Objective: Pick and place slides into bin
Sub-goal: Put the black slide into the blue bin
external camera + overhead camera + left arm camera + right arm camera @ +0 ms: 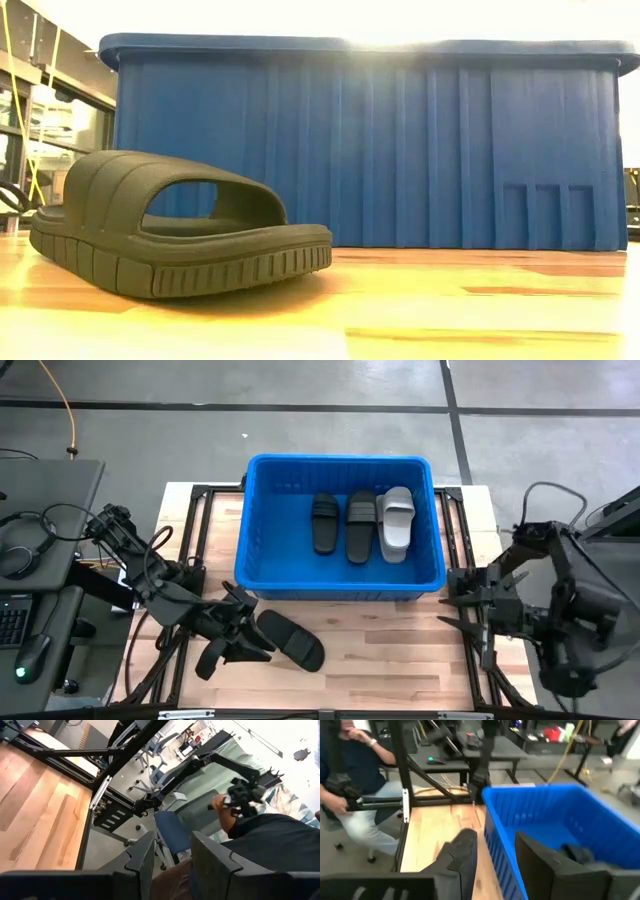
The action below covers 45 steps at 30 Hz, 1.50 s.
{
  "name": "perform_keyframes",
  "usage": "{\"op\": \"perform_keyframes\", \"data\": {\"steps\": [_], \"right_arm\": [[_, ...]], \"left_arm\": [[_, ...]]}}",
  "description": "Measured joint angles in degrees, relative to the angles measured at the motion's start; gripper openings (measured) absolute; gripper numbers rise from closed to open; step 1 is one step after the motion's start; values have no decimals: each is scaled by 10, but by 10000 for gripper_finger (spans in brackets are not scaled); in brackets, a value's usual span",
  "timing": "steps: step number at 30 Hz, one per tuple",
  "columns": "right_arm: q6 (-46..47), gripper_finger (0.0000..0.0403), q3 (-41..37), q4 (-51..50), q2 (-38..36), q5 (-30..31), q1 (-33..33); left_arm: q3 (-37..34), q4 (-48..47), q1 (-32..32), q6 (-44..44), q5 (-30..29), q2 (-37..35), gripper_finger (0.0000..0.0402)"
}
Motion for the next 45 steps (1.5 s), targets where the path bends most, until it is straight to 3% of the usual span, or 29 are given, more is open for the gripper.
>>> {"op": "perform_keyframes", "data": {"steps": [5, 9, 17, 20, 23, 31, 37, 45], "right_arm": [[187, 104, -192, 0, -83, 0, 20], [294, 92, -300, 34, -152, 19, 43], [323, 107, -427, 123, -253, 62, 55], [323, 116, -448, 135, -274, 64, 55], [319, 123, -452, 139, -282, 66, 55], [268, 124, -452, 187, -282, 56, 55], [233, 124, -452, 224, -282, 55, 55], [225, 124, -452, 252, -282, 49, 55]], "left_arm": [[0, -9, 0, -11, -13, 0, 115], [0, -66, 0, -77, -23, 0, 115], [0, -194, 0, -206, -30, 33, 115], [0, -234, 10, -235, -29, 58, 115], [-20, -243, 31, -256, 35, 86, 115], [-128, -31, 60, -267, 140, 121, 115], [-209, 67, 58, -310, 110, 122, 115], [-264, 64, 12, -366, 24, 121, 115]]}}
